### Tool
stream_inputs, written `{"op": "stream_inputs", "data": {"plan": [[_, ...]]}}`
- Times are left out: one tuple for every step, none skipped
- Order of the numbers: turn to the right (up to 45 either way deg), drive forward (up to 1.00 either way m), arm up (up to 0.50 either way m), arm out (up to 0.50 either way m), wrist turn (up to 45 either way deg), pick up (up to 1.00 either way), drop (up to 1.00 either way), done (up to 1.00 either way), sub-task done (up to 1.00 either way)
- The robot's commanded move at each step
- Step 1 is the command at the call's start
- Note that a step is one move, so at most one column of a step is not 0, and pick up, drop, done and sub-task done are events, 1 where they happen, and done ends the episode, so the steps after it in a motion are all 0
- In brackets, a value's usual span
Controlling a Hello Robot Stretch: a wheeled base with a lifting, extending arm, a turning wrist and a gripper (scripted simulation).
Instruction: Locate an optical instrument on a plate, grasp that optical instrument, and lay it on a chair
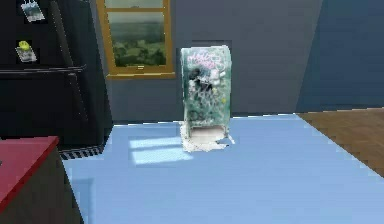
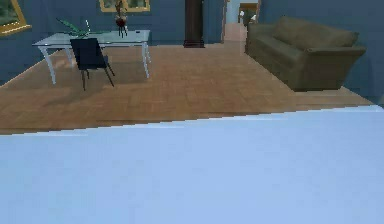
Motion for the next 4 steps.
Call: {"op": "stream_inputs", "data": {"plan": [[3.0, 0.0, 0.0, 0.0, 0.0, 0.0, 0.0, 0.0, 0.0], [0.0, 0.3, 0.0, 0.0, 0.0, 0.0, 0.0, 0.0, 0.0], [-45.0, 0.0, 0.0, 0.0, 0.0, 0.0, 0.0, 0.0, 0.0], [-45.0, 0.0, 0.0, 0.0, 0.0, 0.0, 0.0, 0.0, 0.0]]}}
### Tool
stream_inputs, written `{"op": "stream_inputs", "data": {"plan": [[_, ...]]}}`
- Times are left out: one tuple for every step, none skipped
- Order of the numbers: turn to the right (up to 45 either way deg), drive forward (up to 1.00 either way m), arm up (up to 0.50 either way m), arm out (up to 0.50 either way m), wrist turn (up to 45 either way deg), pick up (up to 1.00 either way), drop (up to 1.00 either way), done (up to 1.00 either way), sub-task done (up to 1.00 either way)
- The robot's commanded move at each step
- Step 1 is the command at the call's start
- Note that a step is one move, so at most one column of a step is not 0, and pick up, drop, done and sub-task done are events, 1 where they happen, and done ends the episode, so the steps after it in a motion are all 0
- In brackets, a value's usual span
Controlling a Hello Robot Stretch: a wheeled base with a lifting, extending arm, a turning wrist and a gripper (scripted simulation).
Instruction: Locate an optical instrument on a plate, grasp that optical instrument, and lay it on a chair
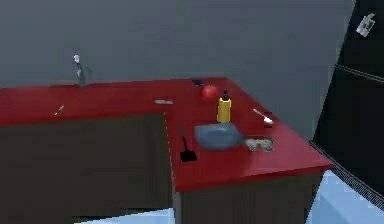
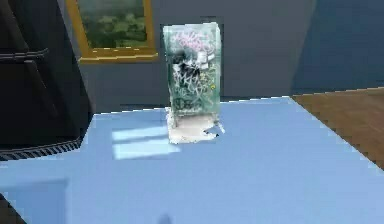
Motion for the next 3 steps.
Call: {"op": "stream_inputs", "data": {"plan": [[-45.0, 0.0, 0.0, 0.0, 0.0, 0.0, 0.0, 0.0, 0.0], [-21.0, 0.0, 0.0, 0.0, 0.0, 0.0, 0.0, 0.0, 0.0], [0.0, 0.0, 0.5, 0.0, 0.0, 0.0, 0.0, 0.0, 0.0]]}}
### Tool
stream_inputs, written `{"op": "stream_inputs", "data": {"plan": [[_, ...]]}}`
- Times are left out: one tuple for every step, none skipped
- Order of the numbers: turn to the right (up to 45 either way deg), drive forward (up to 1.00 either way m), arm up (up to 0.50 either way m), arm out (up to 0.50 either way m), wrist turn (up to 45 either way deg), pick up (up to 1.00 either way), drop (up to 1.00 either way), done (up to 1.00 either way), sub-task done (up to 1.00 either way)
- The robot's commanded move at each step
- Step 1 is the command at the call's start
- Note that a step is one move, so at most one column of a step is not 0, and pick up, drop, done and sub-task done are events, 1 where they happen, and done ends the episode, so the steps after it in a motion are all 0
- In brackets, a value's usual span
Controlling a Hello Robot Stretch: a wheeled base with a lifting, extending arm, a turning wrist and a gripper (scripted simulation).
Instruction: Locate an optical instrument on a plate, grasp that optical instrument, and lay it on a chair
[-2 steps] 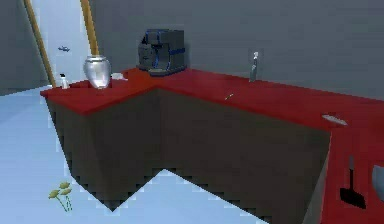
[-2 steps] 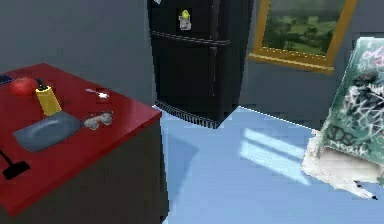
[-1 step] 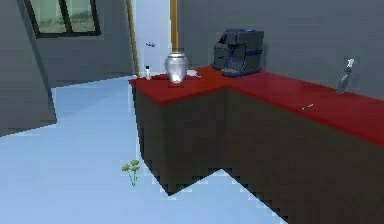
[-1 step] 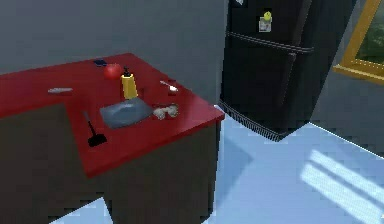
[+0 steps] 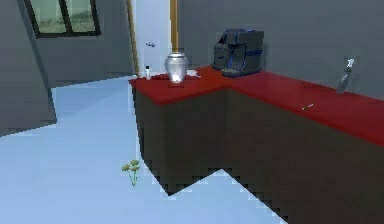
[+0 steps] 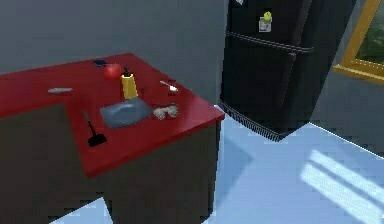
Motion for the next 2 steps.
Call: {"op": "stream_inputs", "data": {"plan": [[0.0, 0.0, 0.38, 0.0, 0.0, 0.0, 0.0, 0.0, 0.0], [0.0, 0.0, 0.0, 0.44, 0.0, 0.0, 0.0, 0.0, 0.0]]}}
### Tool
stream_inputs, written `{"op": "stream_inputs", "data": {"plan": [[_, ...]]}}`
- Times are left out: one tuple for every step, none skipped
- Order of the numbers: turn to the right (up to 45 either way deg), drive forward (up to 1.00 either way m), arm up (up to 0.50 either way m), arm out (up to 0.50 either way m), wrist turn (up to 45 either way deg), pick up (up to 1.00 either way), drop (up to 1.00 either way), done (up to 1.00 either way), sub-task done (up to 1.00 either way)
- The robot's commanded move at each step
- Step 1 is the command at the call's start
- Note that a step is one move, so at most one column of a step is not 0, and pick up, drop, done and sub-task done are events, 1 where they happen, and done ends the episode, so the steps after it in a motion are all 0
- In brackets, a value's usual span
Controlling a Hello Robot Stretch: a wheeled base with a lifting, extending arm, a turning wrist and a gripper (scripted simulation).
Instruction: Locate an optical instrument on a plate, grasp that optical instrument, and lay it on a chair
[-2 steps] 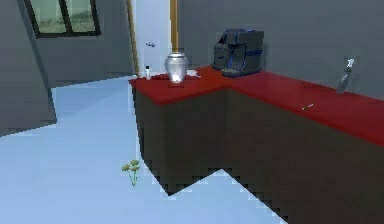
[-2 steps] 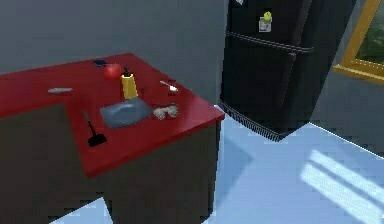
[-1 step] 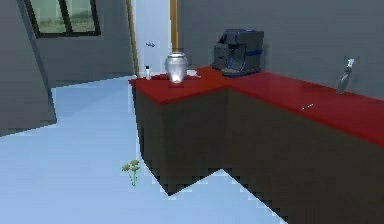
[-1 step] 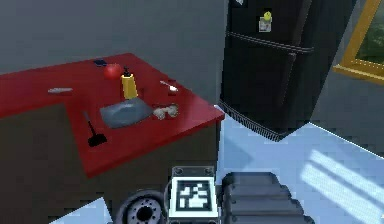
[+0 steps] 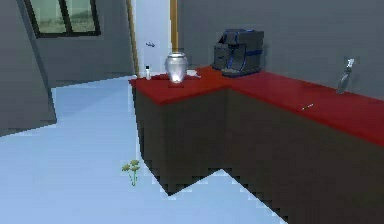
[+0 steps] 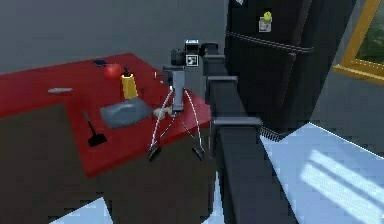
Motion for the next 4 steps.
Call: {"op": "stream_inputs", "data": {"plan": [[0.0, 0.0, 0.0, 0.0, 45.0, 0.0, 0.0, 0.0, 0.0], [0.0, 0.0, 0.0, 0.0, 45.0, 0.0, 0.0, 0.0, 0.0], [0.0, 0.0, 0.0, 0.0, 45.0, 0.0, 0.0, 0.0, 0.0], [0.0, 0.0, 0.0, 0.0, 15.0, 0.0, 0.0, 0.0, 0.0]]}}
